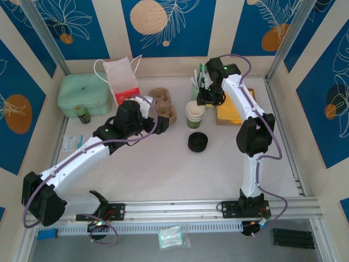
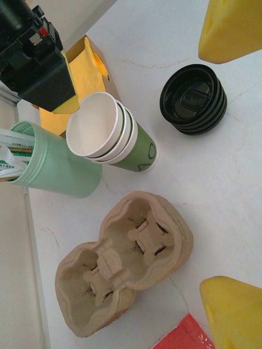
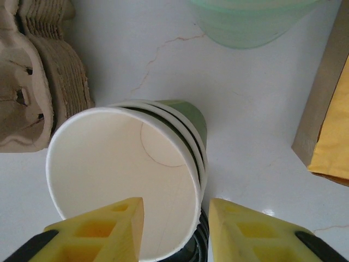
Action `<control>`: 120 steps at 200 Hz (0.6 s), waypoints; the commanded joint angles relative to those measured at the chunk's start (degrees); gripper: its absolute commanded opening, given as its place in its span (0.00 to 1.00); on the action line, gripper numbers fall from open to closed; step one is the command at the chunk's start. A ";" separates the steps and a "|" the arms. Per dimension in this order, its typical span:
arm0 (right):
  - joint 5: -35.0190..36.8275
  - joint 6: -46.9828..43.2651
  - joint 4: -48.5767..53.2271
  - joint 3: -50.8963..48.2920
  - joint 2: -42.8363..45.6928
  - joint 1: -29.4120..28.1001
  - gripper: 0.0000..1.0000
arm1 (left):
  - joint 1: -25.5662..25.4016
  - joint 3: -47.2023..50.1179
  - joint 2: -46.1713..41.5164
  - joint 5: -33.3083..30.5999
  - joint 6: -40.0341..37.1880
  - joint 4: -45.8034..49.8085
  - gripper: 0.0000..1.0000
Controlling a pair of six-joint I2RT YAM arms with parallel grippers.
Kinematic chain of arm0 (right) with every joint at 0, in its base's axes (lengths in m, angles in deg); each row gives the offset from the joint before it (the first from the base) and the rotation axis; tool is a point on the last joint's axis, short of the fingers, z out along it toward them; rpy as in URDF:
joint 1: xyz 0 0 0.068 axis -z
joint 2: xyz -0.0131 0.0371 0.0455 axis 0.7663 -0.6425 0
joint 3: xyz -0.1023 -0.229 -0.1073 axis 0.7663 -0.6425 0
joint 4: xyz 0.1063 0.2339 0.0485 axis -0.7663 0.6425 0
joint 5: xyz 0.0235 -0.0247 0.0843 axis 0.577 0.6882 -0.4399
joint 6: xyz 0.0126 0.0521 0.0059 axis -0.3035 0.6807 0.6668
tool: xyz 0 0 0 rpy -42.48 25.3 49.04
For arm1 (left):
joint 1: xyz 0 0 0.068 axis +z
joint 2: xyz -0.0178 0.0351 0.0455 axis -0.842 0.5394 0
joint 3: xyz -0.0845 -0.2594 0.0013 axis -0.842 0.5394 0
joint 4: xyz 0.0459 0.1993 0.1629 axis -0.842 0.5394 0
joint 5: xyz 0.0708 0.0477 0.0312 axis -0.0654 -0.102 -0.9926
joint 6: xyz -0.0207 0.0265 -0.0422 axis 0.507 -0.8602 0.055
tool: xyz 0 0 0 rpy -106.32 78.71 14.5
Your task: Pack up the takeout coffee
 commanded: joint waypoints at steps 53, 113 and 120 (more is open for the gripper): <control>0.16 -0.25 2.15 2.57 -3.19 -0.95 0.33 | -0.72 -0.44 -0.67 -0.60 0.55 -0.03 0.99; 0.99 -0.59 3.15 4.40 -2.81 -1.59 0.03 | -0.68 0.10 -0.95 -0.73 0.67 0.11 0.99; 1.12 -0.71 3.40 4.82 -2.69 -1.58 0.00 | -0.69 0.14 -0.97 -0.69 0.71 0.13 0.99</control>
